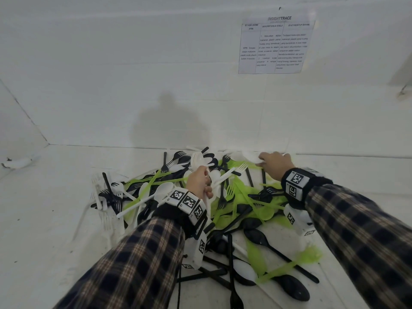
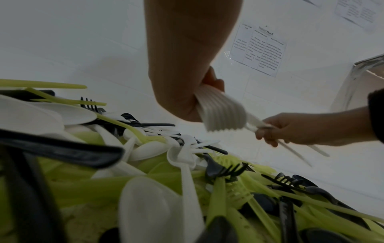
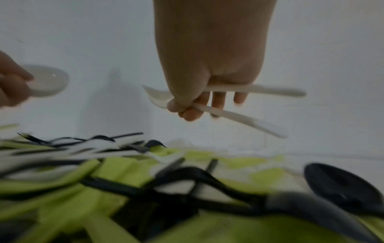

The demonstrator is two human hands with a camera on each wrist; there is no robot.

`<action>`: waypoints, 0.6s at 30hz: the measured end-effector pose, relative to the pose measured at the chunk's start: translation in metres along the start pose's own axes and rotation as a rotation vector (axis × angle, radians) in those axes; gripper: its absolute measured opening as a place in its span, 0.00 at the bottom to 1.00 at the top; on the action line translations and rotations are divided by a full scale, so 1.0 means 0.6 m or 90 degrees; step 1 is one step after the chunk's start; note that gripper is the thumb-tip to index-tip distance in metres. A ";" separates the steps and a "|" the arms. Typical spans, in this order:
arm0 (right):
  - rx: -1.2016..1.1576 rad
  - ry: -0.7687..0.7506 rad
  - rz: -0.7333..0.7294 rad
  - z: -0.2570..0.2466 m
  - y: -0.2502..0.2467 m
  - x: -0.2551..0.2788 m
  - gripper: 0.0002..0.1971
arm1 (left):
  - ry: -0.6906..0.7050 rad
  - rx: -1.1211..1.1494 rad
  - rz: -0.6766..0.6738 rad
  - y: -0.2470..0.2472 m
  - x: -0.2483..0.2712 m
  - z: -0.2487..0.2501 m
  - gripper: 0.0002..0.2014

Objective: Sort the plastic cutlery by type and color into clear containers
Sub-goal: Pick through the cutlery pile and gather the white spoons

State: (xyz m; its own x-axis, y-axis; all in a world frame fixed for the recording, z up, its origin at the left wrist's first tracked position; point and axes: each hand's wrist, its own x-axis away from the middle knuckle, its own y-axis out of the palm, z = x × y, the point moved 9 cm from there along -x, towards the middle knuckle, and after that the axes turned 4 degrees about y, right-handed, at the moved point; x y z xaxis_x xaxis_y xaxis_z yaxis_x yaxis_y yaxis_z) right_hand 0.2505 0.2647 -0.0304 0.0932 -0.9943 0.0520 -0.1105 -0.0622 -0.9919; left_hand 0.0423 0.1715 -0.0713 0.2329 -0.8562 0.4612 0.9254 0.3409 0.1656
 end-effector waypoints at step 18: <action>-0.130 0.026 -0.124 -0.193 0.071 0.055 0.17 | -0.005 -0.004 0.018 -0.058 0.034 -0.003 0.10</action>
State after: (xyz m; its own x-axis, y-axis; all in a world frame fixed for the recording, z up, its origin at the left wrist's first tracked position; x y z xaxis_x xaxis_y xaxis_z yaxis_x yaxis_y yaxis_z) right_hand 0.1343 0.2191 -0.0573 0.0935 -0.9641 0.2486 -0.2915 -0.2653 -0.9191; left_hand 0.0153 0.1412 -0.0693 0.2566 -0.8431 0.4726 0.9201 0.3627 0.1475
